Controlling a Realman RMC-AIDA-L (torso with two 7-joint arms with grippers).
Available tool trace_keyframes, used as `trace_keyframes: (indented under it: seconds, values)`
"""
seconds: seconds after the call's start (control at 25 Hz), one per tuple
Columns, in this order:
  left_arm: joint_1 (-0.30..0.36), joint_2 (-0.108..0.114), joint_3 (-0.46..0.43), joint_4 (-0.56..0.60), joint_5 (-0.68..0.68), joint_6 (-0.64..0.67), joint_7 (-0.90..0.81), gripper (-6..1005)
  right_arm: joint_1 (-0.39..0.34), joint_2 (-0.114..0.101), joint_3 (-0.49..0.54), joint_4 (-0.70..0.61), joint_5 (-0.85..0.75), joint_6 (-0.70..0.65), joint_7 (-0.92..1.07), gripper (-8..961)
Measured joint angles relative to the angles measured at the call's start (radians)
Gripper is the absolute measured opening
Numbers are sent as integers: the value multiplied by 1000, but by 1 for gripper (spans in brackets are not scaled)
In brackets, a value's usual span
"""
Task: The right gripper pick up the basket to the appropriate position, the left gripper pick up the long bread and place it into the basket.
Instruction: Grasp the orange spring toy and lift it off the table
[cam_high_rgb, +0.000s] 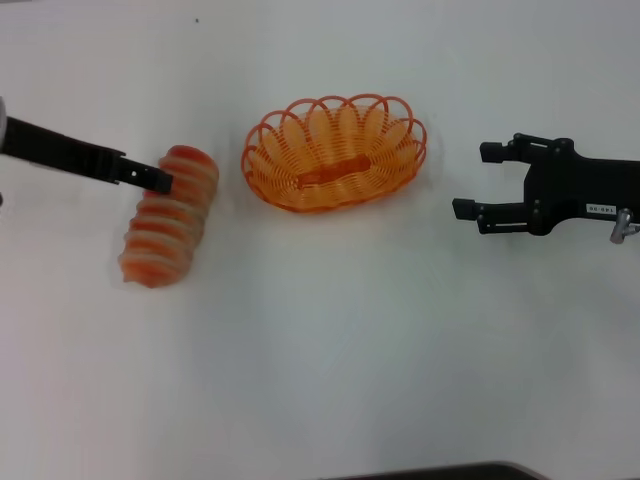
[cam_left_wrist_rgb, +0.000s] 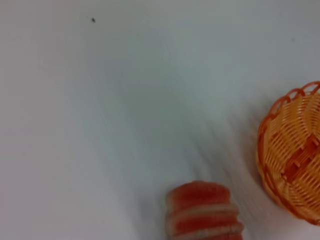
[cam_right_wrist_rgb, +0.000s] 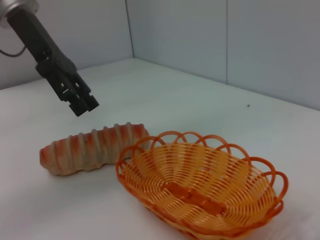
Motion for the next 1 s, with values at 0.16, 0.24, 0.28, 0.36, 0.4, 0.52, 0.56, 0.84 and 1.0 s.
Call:
trace_keyframes:
  seconds: [0.16,0.24,0.28,0.36,0.4,0.52,0.56,0.84,1.0]
  values:
    - [-18,-14,35,-11,43,-14,-43,866,0,0,0,4,0,3,1,928]
    - [-18,-16,76,-31,46,-35,-77,867,-2,0,0,5,0,4,1,928]
    - [-18,-16,83,-36,46,-39,-84,867,-2,0,0,5,0,4,2,928]
    - [-18,-16,106,-49,45,-51,-100,868,-2,0,0,5,0,5,2,928]
    - [-17,-17,111,-53,42,-56,-103,868,-2,0,0,5,0,6,2,928]
    - [-14,-19,121,-62,38,-72,-104,865,-2,0,0,5,-1,12,3,928]
    - [-13,-20,125,-66,37,-78,-104,864,-2,0,-1,6,-1,13,3,928]
    - [-12,-20,169,-74,43,-103,-106,860,-1,0,-6,8,-7,14,4,928]
    - [-10,-20,200,-80,44,-123,-117,860,0,0,-7,8,-7,14,8,928]
